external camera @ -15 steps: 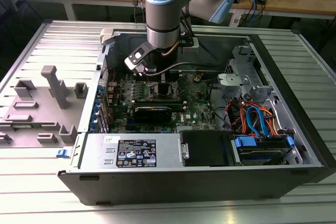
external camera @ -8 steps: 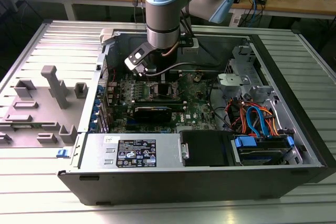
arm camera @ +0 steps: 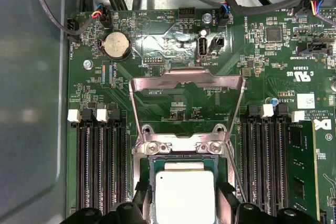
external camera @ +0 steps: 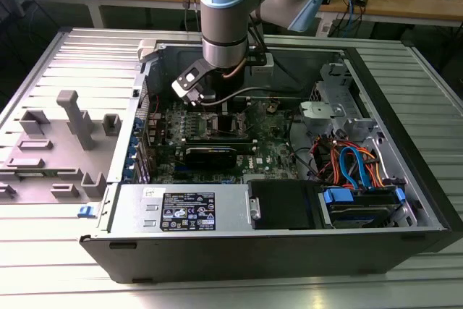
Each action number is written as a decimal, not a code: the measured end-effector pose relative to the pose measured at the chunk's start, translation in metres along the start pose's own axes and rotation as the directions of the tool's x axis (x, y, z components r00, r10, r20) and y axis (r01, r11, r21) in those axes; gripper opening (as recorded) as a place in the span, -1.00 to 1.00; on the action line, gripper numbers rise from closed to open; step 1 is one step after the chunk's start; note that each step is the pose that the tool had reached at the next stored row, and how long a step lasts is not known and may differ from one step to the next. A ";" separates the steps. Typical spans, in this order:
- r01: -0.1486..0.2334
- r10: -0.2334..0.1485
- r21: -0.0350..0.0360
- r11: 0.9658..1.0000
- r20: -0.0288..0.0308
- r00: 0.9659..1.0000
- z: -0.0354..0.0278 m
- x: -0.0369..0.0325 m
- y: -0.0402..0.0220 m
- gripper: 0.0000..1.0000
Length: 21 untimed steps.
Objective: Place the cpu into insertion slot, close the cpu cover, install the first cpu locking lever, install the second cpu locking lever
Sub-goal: 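Place the cpu into insertion slot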
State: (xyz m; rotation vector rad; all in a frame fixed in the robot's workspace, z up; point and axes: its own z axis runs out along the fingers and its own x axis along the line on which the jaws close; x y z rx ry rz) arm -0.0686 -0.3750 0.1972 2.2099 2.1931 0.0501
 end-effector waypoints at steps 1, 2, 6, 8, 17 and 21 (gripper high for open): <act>0.000 0.000 0.000 1.000 0.000 1.000 -0.0001 -0.0001 0.0000 0.23; 0.000 0.000 0.000 1.000 0.000 1.000 -0.0002 -0.0001 0.0000 0.23; 0.000 0.000 0.000 1.000 0.000 1.000 -0.0002 -0.0001 0.0000 0.23; 0.000 0.000 0.000 1.000 0.001 1.000 -0.0002 -0.0001 0.0000 0.23; 0.000 0.000 0.001 1.000 0.000 1.000 -0.0077 -0.0001 0.0003 0.23; 0.000 0.000 0.006 1.000 0.000 1.000 -0.0159 -0.0001 0.0010 0.23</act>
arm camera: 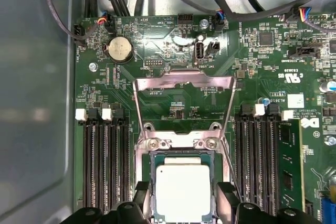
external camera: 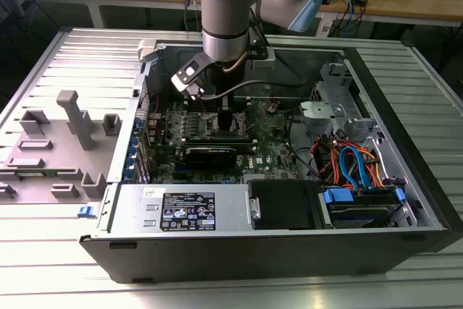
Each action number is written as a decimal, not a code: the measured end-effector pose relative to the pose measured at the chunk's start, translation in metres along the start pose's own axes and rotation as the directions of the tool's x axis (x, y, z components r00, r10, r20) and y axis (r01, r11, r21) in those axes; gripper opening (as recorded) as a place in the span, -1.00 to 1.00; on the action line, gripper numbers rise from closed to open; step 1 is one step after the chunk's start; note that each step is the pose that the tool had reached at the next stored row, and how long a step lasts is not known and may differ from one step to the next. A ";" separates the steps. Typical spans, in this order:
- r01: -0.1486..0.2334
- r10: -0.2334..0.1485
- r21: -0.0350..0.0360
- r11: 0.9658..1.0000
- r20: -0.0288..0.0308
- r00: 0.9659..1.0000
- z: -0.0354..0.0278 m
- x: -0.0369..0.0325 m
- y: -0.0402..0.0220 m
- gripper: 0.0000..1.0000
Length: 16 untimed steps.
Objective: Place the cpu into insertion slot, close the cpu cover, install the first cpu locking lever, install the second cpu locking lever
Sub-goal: 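Place the cpu into insertion slot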
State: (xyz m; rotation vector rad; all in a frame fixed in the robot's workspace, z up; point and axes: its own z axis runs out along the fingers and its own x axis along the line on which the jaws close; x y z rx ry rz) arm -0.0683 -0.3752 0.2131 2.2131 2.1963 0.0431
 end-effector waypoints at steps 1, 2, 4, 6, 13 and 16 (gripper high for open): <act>0.000 0.000 0.001 1.000 0.000 1.000 -0.0016 0.0000 0.0002 0.23; 0.000 0.000 0.003 1.000 0.000 1.000 -0.0031 0.0000 0.0006 0.23; 0.000 0.000 0.010 1.000 0.000 1.000 -0.0042 0.0001 0.0025 0.07; 0.000 0.000 0.012 1.000 0.000 1.000 -0.0043 0.0000 0.0040 -0.18; 0.000 0.000 0.012 1.000 0.000 1.000 -0.0042 0.0001 0.0042 -0.79; 0.000 0.000 0.012 1.000 0.000 1.000 -0.0042 0.0001 0.0043 -0.79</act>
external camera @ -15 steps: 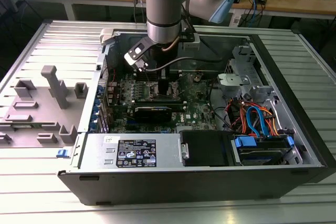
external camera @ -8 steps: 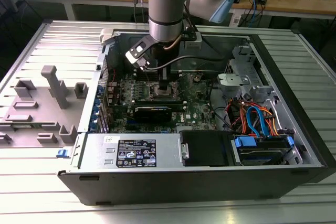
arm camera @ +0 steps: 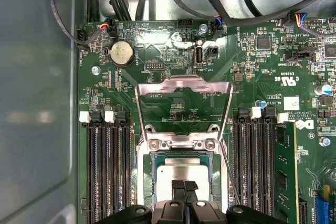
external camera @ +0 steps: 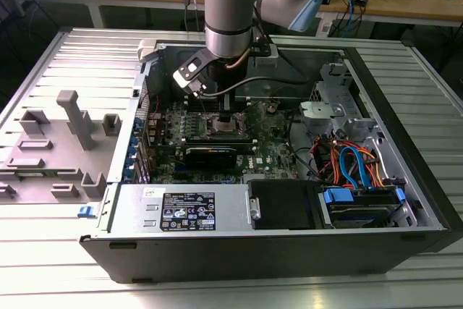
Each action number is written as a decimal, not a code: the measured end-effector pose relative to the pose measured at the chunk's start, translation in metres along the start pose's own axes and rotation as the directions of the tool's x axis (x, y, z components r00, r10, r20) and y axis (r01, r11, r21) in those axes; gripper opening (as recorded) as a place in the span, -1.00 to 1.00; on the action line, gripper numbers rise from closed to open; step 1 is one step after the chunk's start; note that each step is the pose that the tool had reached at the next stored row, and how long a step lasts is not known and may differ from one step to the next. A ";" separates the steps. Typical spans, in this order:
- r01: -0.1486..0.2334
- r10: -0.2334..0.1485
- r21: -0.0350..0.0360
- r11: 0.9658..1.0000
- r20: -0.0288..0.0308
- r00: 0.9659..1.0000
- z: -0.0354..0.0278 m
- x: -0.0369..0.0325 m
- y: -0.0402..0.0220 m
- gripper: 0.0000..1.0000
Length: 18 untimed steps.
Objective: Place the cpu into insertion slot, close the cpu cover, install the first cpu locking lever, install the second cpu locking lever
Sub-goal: 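Place the cpu into insertion slot, then close the cpu cover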
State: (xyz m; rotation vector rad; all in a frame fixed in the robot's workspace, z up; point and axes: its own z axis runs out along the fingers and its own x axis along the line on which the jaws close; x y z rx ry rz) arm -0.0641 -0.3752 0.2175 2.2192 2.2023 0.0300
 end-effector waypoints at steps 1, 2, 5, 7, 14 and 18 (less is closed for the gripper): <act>0.000 0.000 0.000 1.000 0.000 1.000 0.0000 0.0000 0.0000 -0.79; 0.000 0.000 0.000 1.000 0.000 1.000 0.0000 0.0000 0.0003 -0.79; 0.000 0.000 0.000 1.000 0.000 1.000 0.0000 0.0000 0.0006 -0.79; 0.000 0.000 0.000 1.000 0.000 1.000 0.0000 0.0000 0.0007 -0.79; 0.000 0.000 0.000 1.000 0.000 1.000 -0.0023 0.0000 0.0009 -0.79; 0.002 -0.002 0.000 1.000 0.000 1.000 -0.0057 0.0000 0.0009 -0.79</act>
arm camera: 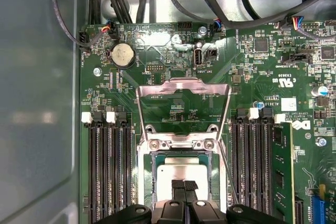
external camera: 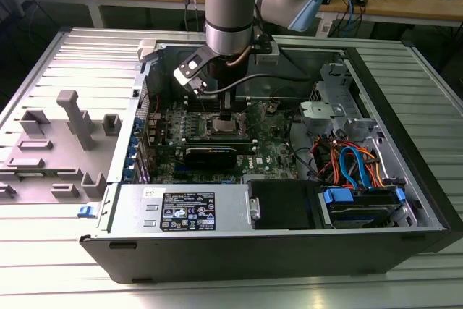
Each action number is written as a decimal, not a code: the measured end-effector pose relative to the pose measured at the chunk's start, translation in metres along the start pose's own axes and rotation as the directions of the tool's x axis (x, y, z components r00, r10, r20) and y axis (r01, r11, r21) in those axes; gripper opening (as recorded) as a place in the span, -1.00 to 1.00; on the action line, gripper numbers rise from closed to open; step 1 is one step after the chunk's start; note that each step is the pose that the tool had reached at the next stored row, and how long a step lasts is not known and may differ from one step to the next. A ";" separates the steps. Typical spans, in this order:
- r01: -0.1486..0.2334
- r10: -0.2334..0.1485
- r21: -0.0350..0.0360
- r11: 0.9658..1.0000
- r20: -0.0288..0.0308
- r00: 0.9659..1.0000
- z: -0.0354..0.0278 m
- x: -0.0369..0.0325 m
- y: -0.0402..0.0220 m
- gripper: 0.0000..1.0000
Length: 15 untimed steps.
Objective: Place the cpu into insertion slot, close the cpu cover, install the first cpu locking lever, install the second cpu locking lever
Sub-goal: 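Close the cpu cover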
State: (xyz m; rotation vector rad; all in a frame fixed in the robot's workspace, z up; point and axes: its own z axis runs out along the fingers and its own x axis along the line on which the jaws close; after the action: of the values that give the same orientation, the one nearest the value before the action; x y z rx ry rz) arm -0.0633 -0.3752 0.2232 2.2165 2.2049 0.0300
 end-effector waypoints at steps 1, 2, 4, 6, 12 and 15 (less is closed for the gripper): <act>0.000 0.000 0.000 1.000 0.000 1.000 -0.0014 0.0000 0.0000 -0.79; 0.001 -0.001 0.000 1.000 0.000 1.000 -0.0034 0.0000 0.0001 -0.79; 0.001 -0.001 0.000 1.000 0.002 1.000 -0.0063 0.0002 0.0001 -0.79; 0.002 -0.002 0.000 1.000 0.005 1.000 -0.0115 0.0011 0.0003 -0.79; 0.026 -0.026 0.000 1.000 0.014 1.000 -0.0194 0.0030 0.0005 -0.79; 0.030 -0.030 0.000 1.000 0.015 0.999 -0.0227 0.0031 0.0005 -0.79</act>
State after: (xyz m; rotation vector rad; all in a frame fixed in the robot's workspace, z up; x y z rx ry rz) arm -0.0633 -0.3721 0.2459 2.1762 2.2301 0.0135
